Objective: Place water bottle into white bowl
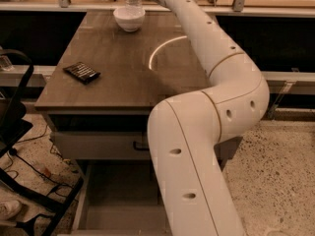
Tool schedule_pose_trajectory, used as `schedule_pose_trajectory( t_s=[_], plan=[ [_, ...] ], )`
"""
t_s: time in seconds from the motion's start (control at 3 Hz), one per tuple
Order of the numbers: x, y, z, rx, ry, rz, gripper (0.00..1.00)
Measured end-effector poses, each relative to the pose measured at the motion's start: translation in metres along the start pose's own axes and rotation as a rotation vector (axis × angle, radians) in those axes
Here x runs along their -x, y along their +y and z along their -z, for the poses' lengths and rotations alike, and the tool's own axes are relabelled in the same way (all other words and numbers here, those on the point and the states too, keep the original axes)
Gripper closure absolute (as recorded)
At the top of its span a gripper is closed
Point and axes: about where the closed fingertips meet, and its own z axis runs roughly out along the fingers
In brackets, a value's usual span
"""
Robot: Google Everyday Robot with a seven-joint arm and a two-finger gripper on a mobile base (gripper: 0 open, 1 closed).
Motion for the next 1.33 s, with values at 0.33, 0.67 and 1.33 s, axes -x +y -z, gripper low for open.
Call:
schedule_pose_trajectory(
  t_s=[0.33,0.67,1.33],
  plan=[
    [-0.005,-0.014,-0.007,-0.044,-0.023,-0.004,1.0],
    [-0.006,-0.023,-0.014,-0.073,-0.056,-0.01,1.0],
    [0.008,-0.022,-0.016,-0.076,-0.089,0.005,1.0]
  ],
)
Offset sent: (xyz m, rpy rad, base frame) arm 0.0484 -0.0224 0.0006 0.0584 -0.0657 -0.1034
